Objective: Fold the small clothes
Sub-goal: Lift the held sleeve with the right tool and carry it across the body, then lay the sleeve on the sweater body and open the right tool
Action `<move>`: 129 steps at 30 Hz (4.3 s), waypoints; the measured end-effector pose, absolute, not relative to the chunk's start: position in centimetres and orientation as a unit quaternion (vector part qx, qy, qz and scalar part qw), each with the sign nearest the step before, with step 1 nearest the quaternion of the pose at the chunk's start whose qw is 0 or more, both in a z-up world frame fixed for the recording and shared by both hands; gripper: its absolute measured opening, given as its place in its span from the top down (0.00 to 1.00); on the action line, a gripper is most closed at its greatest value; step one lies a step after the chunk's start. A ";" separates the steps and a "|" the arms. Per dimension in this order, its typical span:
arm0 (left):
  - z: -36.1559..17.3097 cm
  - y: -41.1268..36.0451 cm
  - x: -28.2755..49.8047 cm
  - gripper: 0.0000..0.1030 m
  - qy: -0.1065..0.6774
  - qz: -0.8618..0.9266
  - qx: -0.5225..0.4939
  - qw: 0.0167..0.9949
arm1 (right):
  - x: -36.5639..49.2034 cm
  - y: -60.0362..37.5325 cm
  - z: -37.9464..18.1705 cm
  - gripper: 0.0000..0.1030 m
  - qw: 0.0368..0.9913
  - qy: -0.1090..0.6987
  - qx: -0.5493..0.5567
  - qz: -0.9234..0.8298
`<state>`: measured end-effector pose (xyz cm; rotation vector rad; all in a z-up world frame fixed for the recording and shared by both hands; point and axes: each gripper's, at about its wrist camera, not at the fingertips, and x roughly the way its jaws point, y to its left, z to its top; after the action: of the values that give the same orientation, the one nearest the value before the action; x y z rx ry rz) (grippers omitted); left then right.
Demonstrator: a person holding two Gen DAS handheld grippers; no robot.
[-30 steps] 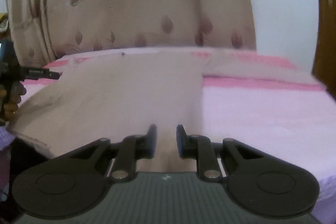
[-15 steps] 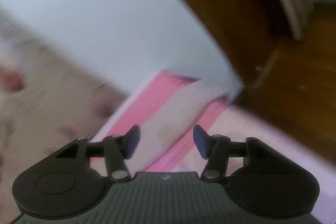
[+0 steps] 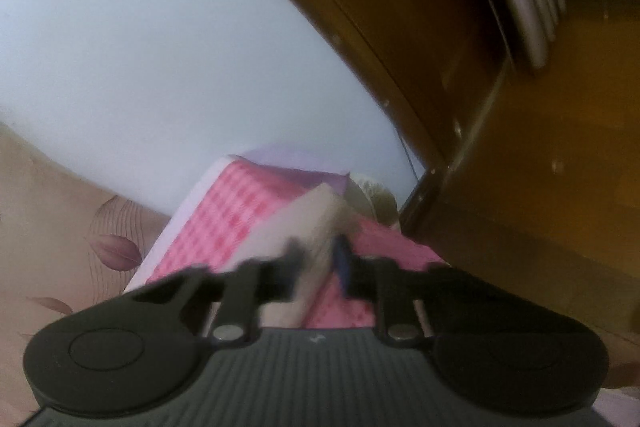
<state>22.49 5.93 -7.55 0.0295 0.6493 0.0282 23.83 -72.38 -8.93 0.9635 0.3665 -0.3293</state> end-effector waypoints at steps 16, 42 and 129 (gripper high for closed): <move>-7.5 6.2 22.3 0.00 0.315 0.014 0.005 0.949 | 23.2 -60.1 2.4 0.90 0.872 0.064 0.486 0.008; -7.5 6.1 22.5 0.00 0.317 0.025 0.011 0.948 | 19.3 -71.1 -6.1 0.09 0.857 0.170 0.451 -0.182; -2.6 22.4 17.8 0.07 0.219 0.117 -0.197 0.948 | 24.7 -20.3 -0.4 0.28 0.920 0.244 0.152 0.266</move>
<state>17.83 22.43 -2.58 -0.4018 0.4453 0.2378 24.68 -20.34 -0.44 0.3113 0.5009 0.5460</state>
